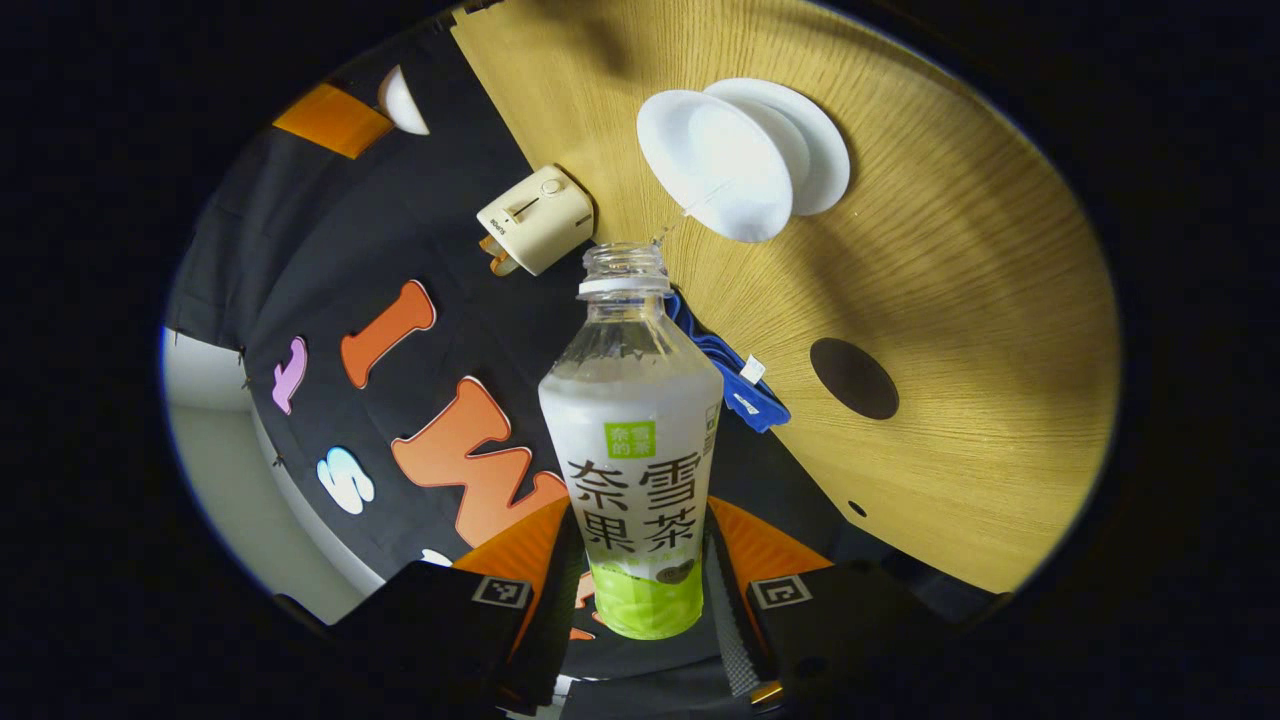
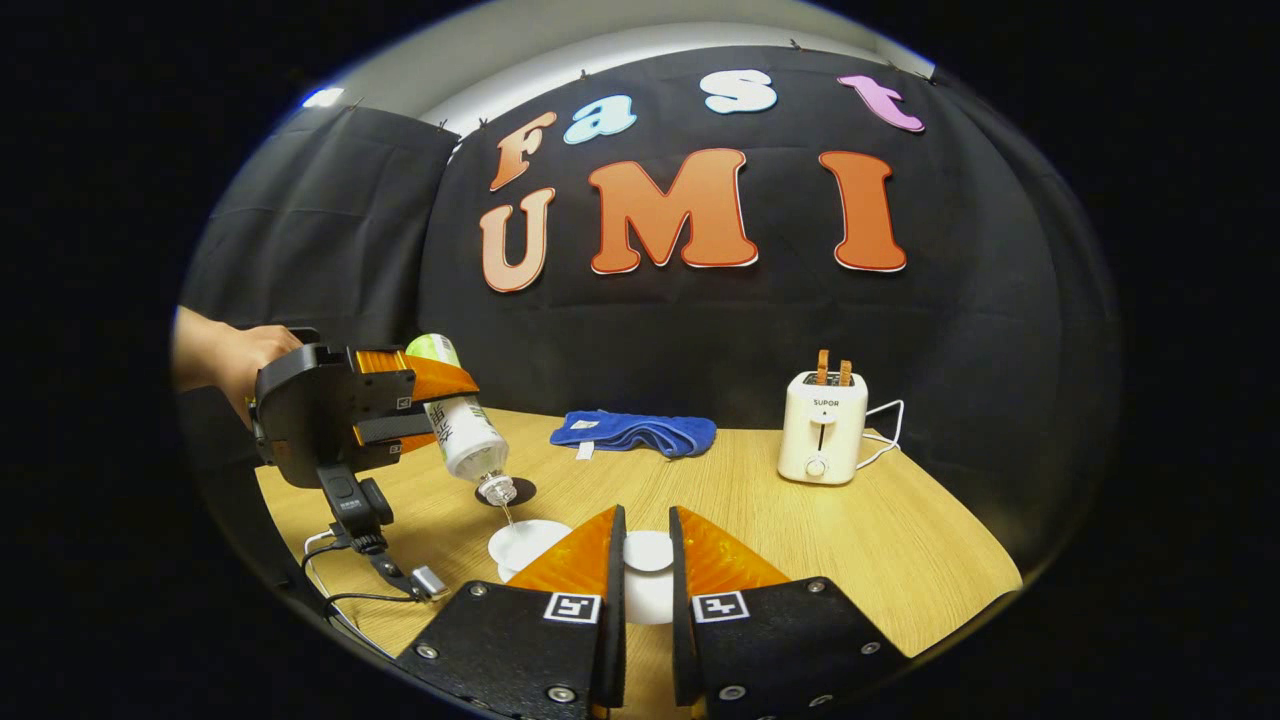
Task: Open the teacup lid with one hand, grasp the water bottle and pour water into the teacup with the other hand; after pouring, place the water bottle on the coaster and then close the teacup lid.
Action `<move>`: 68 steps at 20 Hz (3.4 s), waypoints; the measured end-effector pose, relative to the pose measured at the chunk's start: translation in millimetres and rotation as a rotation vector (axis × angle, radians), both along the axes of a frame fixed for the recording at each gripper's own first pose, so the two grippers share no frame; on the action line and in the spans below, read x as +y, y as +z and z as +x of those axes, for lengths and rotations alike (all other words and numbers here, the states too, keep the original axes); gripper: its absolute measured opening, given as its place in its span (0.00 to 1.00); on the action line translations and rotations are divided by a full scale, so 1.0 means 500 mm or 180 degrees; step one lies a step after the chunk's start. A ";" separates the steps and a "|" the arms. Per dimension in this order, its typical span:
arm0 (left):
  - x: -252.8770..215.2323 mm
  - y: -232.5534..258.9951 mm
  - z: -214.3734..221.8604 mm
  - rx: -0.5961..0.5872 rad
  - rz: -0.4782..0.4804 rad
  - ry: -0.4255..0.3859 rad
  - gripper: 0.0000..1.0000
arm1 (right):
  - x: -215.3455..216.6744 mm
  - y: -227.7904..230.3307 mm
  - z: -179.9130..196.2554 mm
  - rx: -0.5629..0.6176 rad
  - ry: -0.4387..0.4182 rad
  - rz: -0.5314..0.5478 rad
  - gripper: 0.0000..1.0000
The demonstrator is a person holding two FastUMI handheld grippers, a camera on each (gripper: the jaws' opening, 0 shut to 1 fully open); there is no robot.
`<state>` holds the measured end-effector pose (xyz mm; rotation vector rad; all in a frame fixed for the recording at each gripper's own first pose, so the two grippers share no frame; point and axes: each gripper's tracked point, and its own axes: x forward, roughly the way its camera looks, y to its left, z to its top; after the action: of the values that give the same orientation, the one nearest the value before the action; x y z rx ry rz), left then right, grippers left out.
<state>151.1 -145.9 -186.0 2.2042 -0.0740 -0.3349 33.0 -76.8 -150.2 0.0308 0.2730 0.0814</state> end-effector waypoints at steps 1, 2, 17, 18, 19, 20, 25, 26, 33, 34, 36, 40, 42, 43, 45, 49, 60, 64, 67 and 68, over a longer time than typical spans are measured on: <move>0.003 0.000 0.000 0.0004 -0.0006 0.0015 0.65 | 0.003 0.000 0.002 0.0004 0.0012 -0.0004 0.19; 0.004 0.003 0.000 0.0007 -0.0024 0.0023 0.65 | 0.007 0.001 0.002 0.0002 0.0023 -0.0005 0.19; 0.065 0.011 0.008 0.0342 -0.1976 0.0587 0.65 | 0.033 -0.002 0.027 0.0060 -0.0033 0.0068 0.19; 0.070 0.012 0.006 0.0321 -0.2141 0.0604 0.65 | 0.036 -0.002 0.029 0.0064 -0.0035 0.0065 0.19; 0.077 0.012 0.009 0.0298 -0.2316 0.0633 0.62 | 0.039 -0.001 0.032 0.0065 -0.0037 0.0079 0.19; 0.092 0.000 0.009 0.0310 -0.2470 0.0702 0.62 | 0.041 0.001 0.035 0.0065 -0.0042 0.0111 0.19; 0.137 -0.012 0.028 0.0235 -0.3394 0.0942 0.61 | 0.075 -0.008 0.051 0.0109 0.0013 0.0182 0.19; 0.144 -0.007 0.026 0.0226 -0.3622 0.0989 0.61 | 0.081 -0.009 0.055 0.0103 0.0024 0.0188 0.19; 0.158 0.038 0.072 0.0170 -0.4870 0.1087 0.64 | 0.114 -0.019 0.095 0.0116 0.0096 0.0204 0.19; 0.159 0.039 0.078 0.0194 -0.5106 0.1119 0.64 | 0.114 -0.021 0.103 0.0127 0.0095 0.0171 0.19; 0.158 0.037 0.098 0.0324 -0.5593 0.1206 0.64 | 0.117 -0.032 0.117 0.0147 0.0108 0.0149 0.19; 0.175 0.015 0.116 0.0453 -0.6139 0.1298 0.64 | 0.118 -0.071 0.136 0.0281 0.0087 0.0085 0.19; 0.179 -0.013 0.134 0.0600 -0.6376 0.1403 0.64 | 0.120 -0.078 0.143 0.0307 0.0084 0.0066 0.19; 0.179 -0.023 0.143 0.0669 -0.6483 0.1445 0.64 | 0.120 -0.080 0.145 0.0316 0.0090 0.0061 0.19; 0.178 -0.046 0.155 0.0763 -0.6650 0.1507 0.64 | 0.118 -0.086 0.147 0.0337 0.0082 0.0029 0.19; 0.173 -0.067 0.170 0.0987 -0.6936 0.1530 0.64 | 0.114 -0.092 0.153 0.0355 0.0082 0.0013 0.19; 0.146 -0.163 0.194 0.1356 -0.7135 0.1882 0.64 | 0.118 -0.107 0.164 0.0403 0.0137 0.0024 0.19; 0.141 -0.176 0.196 0.1414 -0.7123 0.1901 0.66 | 0.126 -0.111 0.165 0.0424 0.0174 0.0019 0.19; 0.133 -0.195 0.186 0.1540 -0.7095 0.1986 0.72 | 0.134 -0.117 0.162 0.0456 0.0192 -0.0006 0.19; 0.136 -0.205 0.183 0.1557 -0.7058 0.2044 0.70 | 0.136 -0.119 0.163 0.0459 0.0191 -0.0020 0.19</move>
<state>242.4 -77.8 -288.7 -0.1256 0.3607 -0.1711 114.4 -9.1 -209.6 0.0223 0.4183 0.1383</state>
